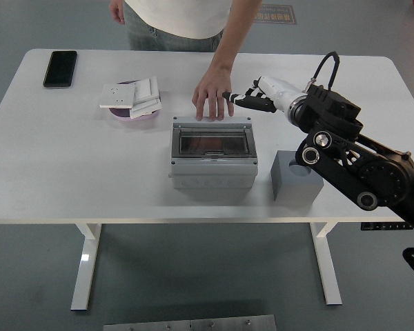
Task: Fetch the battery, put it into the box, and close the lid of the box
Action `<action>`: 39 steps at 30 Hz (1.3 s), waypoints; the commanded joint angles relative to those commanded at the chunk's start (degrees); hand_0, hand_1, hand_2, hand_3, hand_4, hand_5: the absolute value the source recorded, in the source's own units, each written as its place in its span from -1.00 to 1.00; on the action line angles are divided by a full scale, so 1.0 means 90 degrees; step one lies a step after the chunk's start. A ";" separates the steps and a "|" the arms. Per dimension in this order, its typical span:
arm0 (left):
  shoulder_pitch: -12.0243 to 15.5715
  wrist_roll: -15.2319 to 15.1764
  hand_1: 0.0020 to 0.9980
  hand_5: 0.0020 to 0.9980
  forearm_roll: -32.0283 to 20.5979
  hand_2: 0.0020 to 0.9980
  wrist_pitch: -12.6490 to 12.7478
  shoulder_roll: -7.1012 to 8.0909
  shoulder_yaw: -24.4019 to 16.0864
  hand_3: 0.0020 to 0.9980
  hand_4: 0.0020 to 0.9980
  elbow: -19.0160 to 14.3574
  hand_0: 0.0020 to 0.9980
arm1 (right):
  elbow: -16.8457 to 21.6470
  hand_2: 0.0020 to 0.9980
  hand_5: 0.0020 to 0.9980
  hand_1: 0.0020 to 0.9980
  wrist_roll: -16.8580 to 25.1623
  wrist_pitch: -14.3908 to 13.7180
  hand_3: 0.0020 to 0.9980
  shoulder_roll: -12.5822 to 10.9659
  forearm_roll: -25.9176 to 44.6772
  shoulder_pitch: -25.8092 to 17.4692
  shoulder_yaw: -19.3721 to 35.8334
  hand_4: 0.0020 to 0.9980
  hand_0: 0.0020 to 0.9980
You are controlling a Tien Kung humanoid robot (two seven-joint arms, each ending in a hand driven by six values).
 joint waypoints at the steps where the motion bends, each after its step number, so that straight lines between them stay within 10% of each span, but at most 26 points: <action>1: -0.0002 -0.0002 0.51 -0.50 -0.0003 0.32 0.0000 0.0000 0.0001 0.19 0.45 0.0001 0.18 | -0.0010 0.25 1.00 0.19 0.0015 -0.0034 0.40 -0.0047 -0.0016 -0.0040 0.0095 0.84 0.12; 11: 0.0005 0.0005 0.51 -0.50 -0.0077 0.32 -0.0031 -0.0037 0.0052 0.20 0.45 0.0001 0.18 | -0.0294 0.30 1.00 0.26 0.1305 -0.1219 0.43 -0.0361 0.0212 -0.0711 0.1500 0.84 0.24; 23: 0.0020 0.0019 0.50 -0.50 -0.0132 0.32 -0.0050 -0.0088 0.0091 0.19 0.45 -0.0009 0.17 | -0.0876 0.26 1.00 0.26 0.3723 -0.3069 0.35 0.0089 0.2351 -0.1487 0.3207 0.83 0.26; 30: 0.0007 0.0012 0.50 -0.50 -0.0143 0.32 -0.0057 -0.0111 0.0106 0.19 0.45 -0.0009 0.17 | -0.1022 0.23 1.00 0.23 0.4967 -0.3233 0.28 0.0368 0.3745 -0.1805 0.3796 0.79 0.23; 39: 0.0012 -0.0007 0.50 -0.51 -0.0186 0.32 -0.0072 -0.0131 0.0140 0.19 0.45 -0.0009 0.17 | -0.0966 0.23 0.99 0.23 0.5498 -0.3172 0.20 0.0419 0.4663 -0.2010 0.3948 0.68 0.27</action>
